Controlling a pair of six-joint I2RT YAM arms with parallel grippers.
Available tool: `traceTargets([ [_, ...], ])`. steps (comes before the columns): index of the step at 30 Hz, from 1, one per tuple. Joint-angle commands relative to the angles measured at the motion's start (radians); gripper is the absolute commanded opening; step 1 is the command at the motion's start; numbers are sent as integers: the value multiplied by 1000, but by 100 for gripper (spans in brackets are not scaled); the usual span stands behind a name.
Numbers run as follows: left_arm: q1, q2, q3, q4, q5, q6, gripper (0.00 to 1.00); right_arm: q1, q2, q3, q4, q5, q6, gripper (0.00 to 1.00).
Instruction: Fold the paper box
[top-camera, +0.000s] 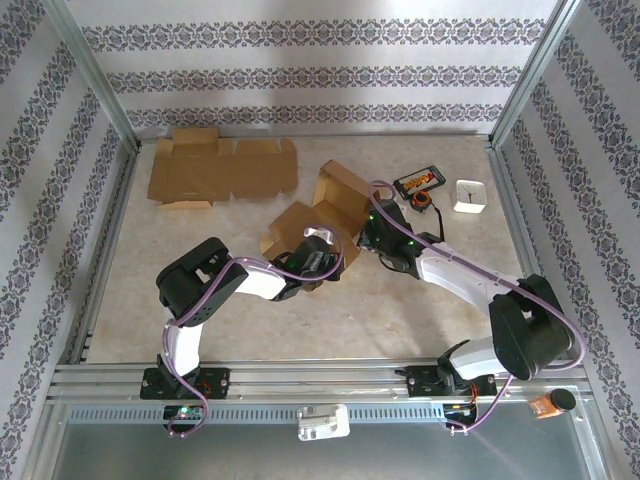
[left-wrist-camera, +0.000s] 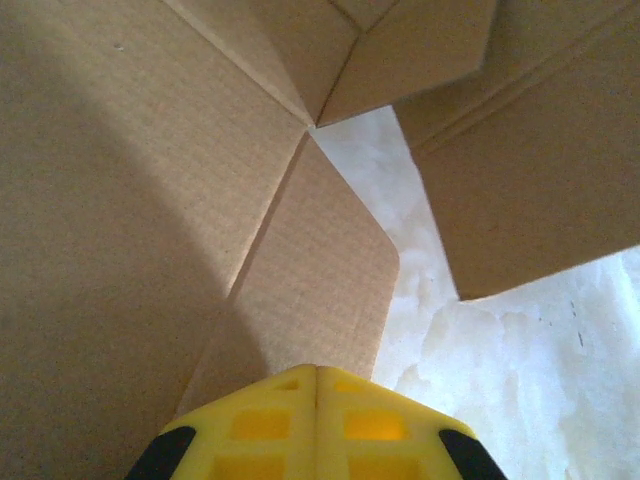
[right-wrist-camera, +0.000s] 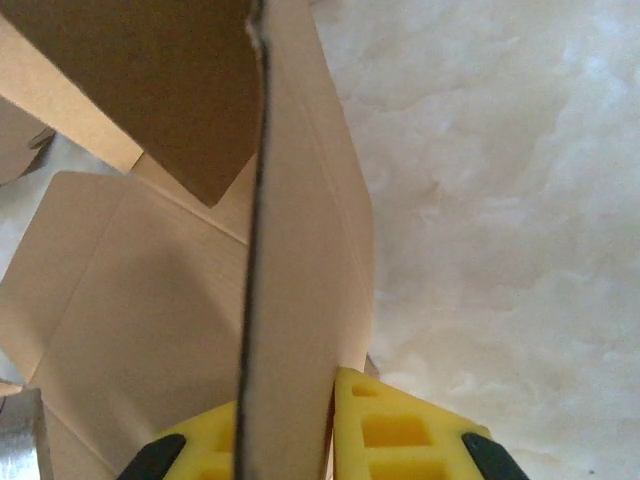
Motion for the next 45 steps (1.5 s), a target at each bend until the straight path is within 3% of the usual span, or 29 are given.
traceTargets([
  [1, -13, 54, -8, -23, 47, -27, 0, 28, 27, 52, 5, -46, 94, 10],
  [14, -17, 1, -75, 112, 39, -59, 2, 126, 204, 62, 12, 136, -1, 10],
  [20, -17, -140, -205, 244, -28, -84, 18, 132, 201, 39, 19, 149, -18, 10],
  [26, -17, -372, -318, 214, -150, -45, 46, 136, 201, 39, 18, 159, -28, 10],
  [29, -9, -565, -332, 17, -309, 18, 51, 138, 201, 42, 17, 161, -33, 10],
  [31, 14, -677, -267, -275, -430, 69, 52, 141, 200, 48, 12, 162, -43, 10],
  [33, 70, -737, -210, -482, -467, 115, 52, 144, 199, 55, 5, 165, -56, 10],
  [35, 153, -769, -183, -600, -426, 135, 52, 150, 198, 63, -3, 170, -74, 10],
  [40, 363, -688, -104, -796, -78, 212, 55, 167, 199, 95, -30, 182, -129, 10],
  [45, 436, -575, -88, -813, -10, 240, 56, 173, 198, 116, -50, 175, -163, 10],
])
